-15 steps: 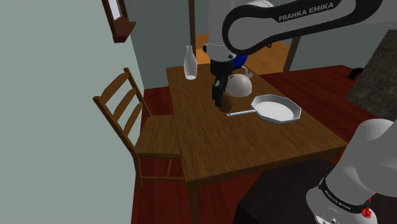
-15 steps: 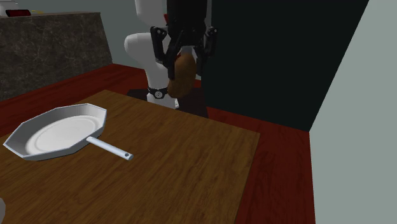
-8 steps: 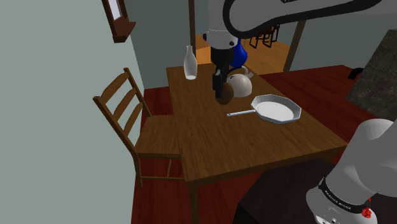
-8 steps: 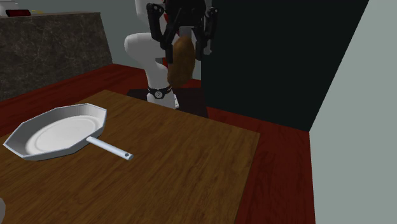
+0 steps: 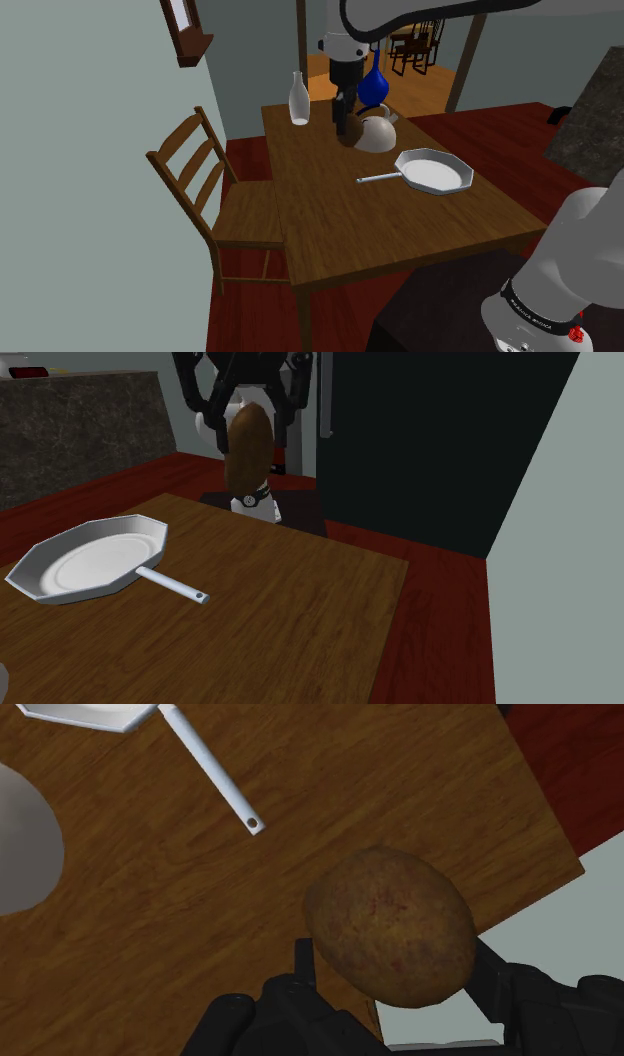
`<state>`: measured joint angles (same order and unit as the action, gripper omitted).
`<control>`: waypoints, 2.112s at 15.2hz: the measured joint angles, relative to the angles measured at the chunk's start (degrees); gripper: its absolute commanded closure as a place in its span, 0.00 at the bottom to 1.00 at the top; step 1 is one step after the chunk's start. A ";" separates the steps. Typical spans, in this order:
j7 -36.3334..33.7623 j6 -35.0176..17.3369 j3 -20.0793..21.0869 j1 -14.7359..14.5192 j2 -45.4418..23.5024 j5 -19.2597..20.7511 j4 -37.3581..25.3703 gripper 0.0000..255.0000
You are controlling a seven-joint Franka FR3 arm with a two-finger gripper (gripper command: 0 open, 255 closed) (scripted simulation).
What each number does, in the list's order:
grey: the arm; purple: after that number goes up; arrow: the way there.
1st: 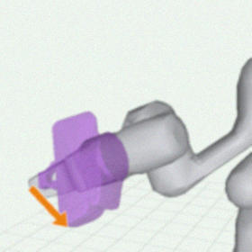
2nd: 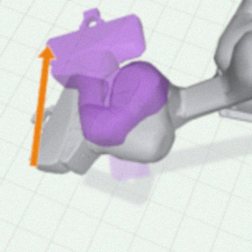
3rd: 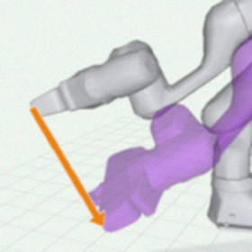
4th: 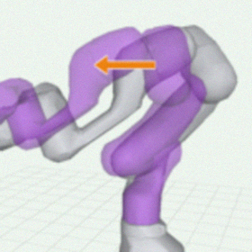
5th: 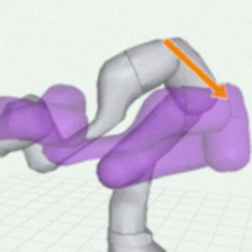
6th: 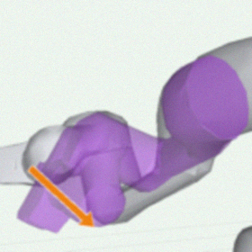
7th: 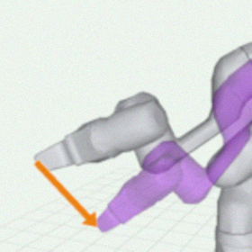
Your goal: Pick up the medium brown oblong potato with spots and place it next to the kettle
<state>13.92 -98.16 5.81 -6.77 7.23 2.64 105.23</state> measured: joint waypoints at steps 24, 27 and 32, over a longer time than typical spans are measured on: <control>20.44 11.38 -8.47 11.94 -39.53 -0.93 -51.94 1.00; 20.34 8.56 -8.46 11.90 -38.73 -0.90 -48.33 1.00; 20.07 3.47 -8.44 11.76 -36.78 -0.81 -41.27 1.00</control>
<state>34.00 -94.69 -2.63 4.99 -29.55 1.84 63.95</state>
